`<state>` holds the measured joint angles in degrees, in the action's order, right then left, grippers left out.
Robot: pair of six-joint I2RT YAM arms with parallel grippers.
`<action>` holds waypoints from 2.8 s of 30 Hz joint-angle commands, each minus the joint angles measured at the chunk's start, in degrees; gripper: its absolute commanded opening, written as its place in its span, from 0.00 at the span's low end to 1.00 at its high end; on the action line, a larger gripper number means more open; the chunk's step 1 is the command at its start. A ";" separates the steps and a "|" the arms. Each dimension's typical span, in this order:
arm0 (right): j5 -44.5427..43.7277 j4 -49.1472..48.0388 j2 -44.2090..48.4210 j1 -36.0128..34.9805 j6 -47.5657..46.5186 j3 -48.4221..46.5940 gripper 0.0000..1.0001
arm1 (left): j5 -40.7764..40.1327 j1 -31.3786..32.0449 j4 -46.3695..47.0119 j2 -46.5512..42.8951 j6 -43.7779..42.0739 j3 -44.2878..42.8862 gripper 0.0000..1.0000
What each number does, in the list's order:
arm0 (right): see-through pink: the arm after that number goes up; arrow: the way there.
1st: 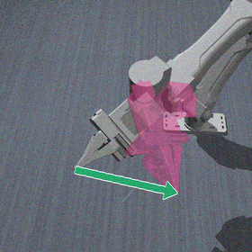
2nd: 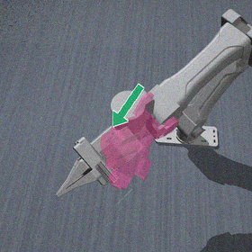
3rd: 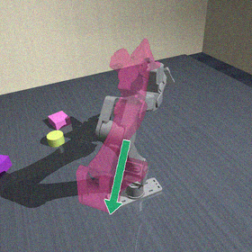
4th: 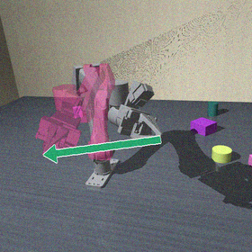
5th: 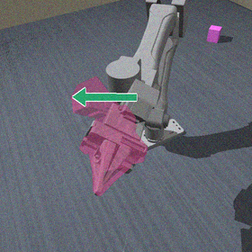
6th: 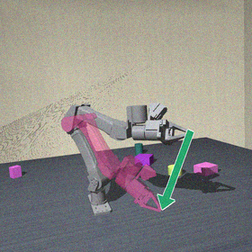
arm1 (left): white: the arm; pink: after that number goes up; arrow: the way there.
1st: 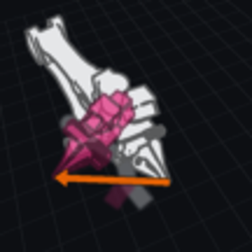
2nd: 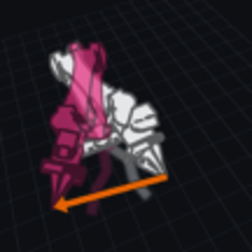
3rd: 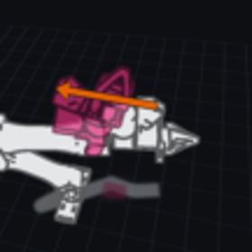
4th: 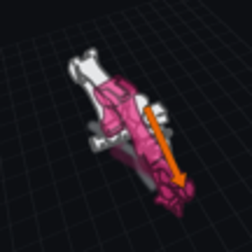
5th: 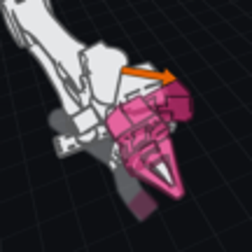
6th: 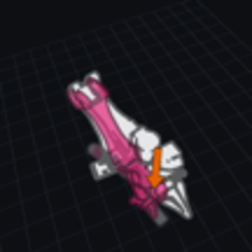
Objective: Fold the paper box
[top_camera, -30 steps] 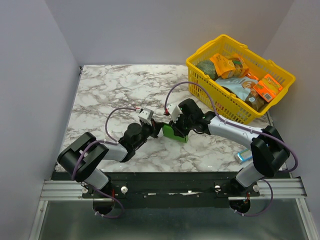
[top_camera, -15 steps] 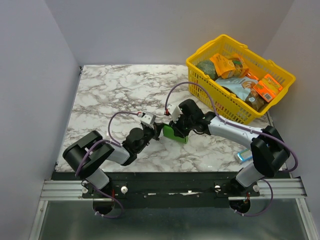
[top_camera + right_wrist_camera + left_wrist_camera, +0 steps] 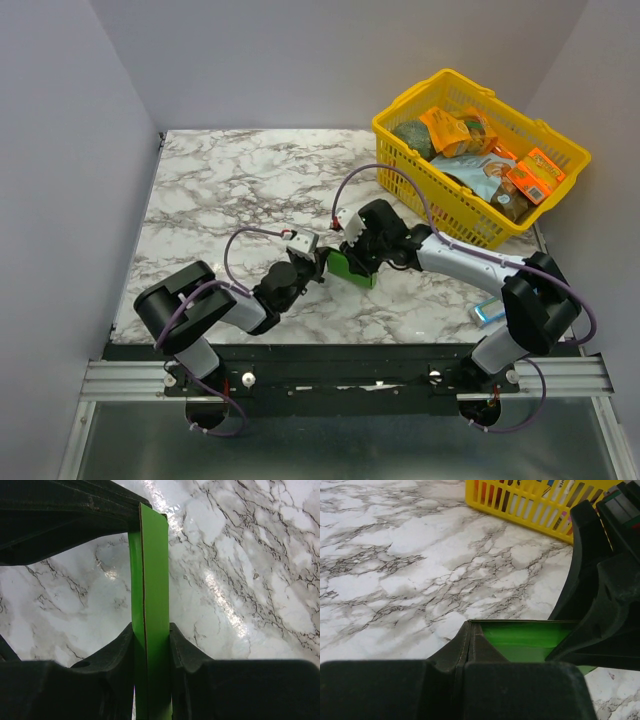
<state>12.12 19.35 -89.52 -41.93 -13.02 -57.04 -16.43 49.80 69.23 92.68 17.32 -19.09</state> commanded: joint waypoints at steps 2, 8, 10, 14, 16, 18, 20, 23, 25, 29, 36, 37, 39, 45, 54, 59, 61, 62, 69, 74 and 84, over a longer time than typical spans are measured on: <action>-4.11 -7.40 2.24 -0.61 4.13 0.61 0.43 | -0.09 5.65 -15.96 1.36 -3.25 -0.85 0.00; -11.32 -6.35 7.14 -0.61 11.07 1.75 0.71 | -3.61 7.76 -21.94 0.48 -7.82 -3.32 0.00; -13.33 -5.82 8.74 -0.52 12.65 3.07 0.75 | -4.23 8.20 -22.56 0.30 -8.53 -3.76 0.00; -17.47 -2.14 12.69 -0.61 15.91 5.61 0.76 | -5.02 8.56 -22.82 0.57 -8.97 -4.29 0.00; -22.04 -0.38 15.59 -0.61 19.15 7.37 0.76 | -5.11 8.65 -23.09 0.92 -8.97 -4.64 0.00; -24.33 1.65 18.40 -0.61 21.62 8.60 0.76 | -5.46 8.82 -23.27 1.18 -8.80 -4.81 0.00; -26.44 3.40 22.88 -0.61 24.70 10.27 0.76 | -5.55 8.82 -23.26 1.18 -8.71 -4.81 0.00; -26.10 6.82 27.28 -0.52 27.69 10.89 0.74 | -6.25 9.00 -24.05 1.01 -8.62 -5.16 0.00; -25.40 8.76 28.60 -0.52 29.27 10.81 0.67 | -6.34 9.08 -24.58 0.66 -8.80 -5.34 0.00; -23.11 11.93 29.31 -0.61 29.72 11.16 0.55 | -6.69 9.09 -24.58 0.66 -8.80 -5.34 0.00; -17.31 11.32 28.87 -0.69 29.63 13.62 0.44 | -6.69 9.17 -25.64 0.30 -8.44 -5.96 0.00; -16.70 11.06 29.04 -0.78 29.63 14.23 0.44 | -6.69 9.17 -25.90 0.30 -8.44 -6.04 0.00; -16.86 10.62 28.79 -0.78 29.98 14.58 0.43 | -6.86 9.26 -26.08 0.30 -8.44 -6.22 0.00; -20.29 11.49 25.97 -0.70 32.18 14.41 0.43 | -6.87 9.17 -26.25 0.22 -8.44 -6.13 0.00; -24.42 10.79 25.45 -0.78 31.39 13.88 0.37 | -6.78 9.17 -26.25 0.13 -8.44 -6.13 0.00; -24.69 9.83 23.86 -0.78 30.68 13.88 0.33 | -6.87 9.17 -26.25 -0.14 -8.53 -6.04 0.00; -24.51 9.30 23.86 -0.78 30.51 14.14 0.31 | -6.78 9.17 -26.25 -0.14 -8.79 -6.04 0.00; -24.16 8.69 23.95 -0.78 30.07 14.41 0.30 | -6.78 9.17 -26.25 -0.22 -8.80 -5.96 0.00; -21.79 8.33 23.95 -0.78 30.07 13.27 0.20 | -6.87 9.44 -26.25 0.22 -9.15 -5.87 0.00; -22.49 8.77 24.21 -0.78 30.33 13.09 0.28 | -7.13 9.53 -26.25 0.22 -9.15 -5.87 0.00; -22.76 8.86 24.92 -0.78 30.07 13.00 0.19 | -7.22 9.79 -26.34 0.30 -9.32 -6.04 0.00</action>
<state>-10.63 29.08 -64.93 -42.39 17.32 -42.87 -23.59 58.65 53.69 91.07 8.80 -26.89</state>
